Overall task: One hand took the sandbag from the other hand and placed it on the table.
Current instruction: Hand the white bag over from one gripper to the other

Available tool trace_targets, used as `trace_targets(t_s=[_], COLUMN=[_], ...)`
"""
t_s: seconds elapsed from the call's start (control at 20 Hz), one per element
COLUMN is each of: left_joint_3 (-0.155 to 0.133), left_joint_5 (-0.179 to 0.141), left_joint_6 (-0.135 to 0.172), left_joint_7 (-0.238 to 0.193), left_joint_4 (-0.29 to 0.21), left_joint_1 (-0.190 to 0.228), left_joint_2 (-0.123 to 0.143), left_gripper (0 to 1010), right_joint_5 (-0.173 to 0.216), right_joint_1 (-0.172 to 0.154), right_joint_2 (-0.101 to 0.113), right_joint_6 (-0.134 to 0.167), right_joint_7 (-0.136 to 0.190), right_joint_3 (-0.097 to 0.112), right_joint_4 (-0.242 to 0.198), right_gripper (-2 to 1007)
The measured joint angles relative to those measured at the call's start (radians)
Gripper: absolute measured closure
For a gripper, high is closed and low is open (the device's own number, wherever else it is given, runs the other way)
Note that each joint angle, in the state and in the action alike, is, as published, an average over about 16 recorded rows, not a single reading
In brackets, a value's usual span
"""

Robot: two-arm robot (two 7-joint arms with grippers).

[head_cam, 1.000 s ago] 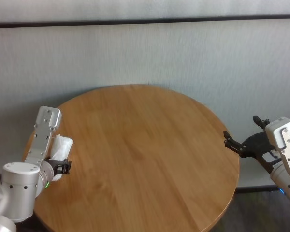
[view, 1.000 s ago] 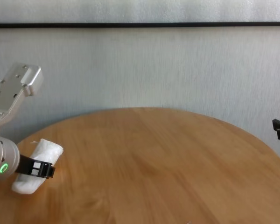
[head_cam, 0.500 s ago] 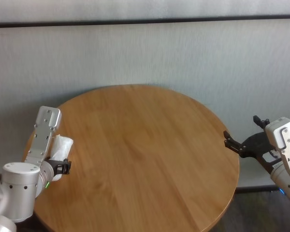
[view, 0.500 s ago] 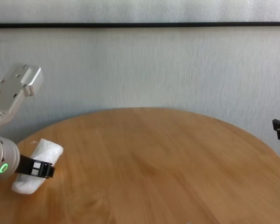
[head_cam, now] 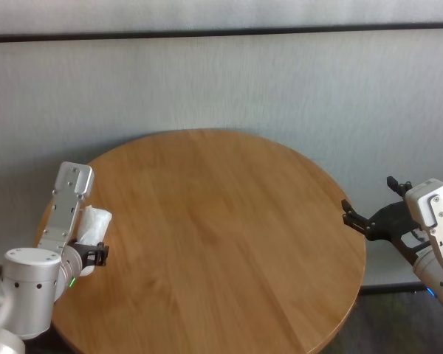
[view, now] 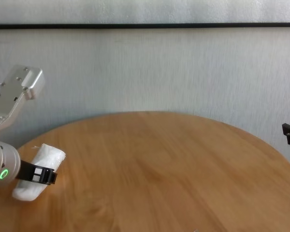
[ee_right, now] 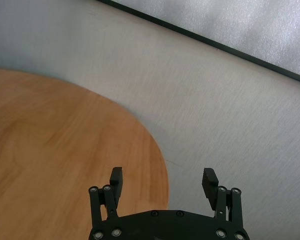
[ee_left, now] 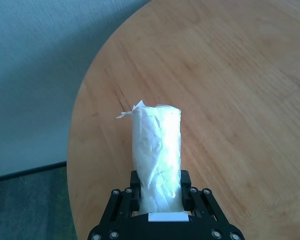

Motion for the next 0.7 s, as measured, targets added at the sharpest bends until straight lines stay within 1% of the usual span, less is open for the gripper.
trace_targets(t_s=[0.15, 0.3, 0.7], left_joint_3=[-0.003, -0.005, -0.005], left_joint_5=[0.004, 0.011, 0.034], left_joint_6=[-0.01, -0.028, -0.1], left_joint_7=[0.0, -0.003, -0.03], left_joint_4=[-0.004, -0.01, -0.032], left_joint_1=[0.004, 0.01, 0.028], left_joint_2=[0.001, 0.003, 0.015], left_gripper=[525, 525, 525], right_joint_5=[0.0, 0.0, 0.0], right_joint_1=[0.0, 0.0, 0.0], right_joint_2=[0.0, 0.0, 0.0], right_joint_6=[0.0, 0.0, 0.0], right_joint_7=[0.0, 0.0, 0.0], right_joint_3=[0.0, 0.0, 0.0], right_joint_4=[0.0, 0.0, 0.0], right_gripper=[0, 0, 0])
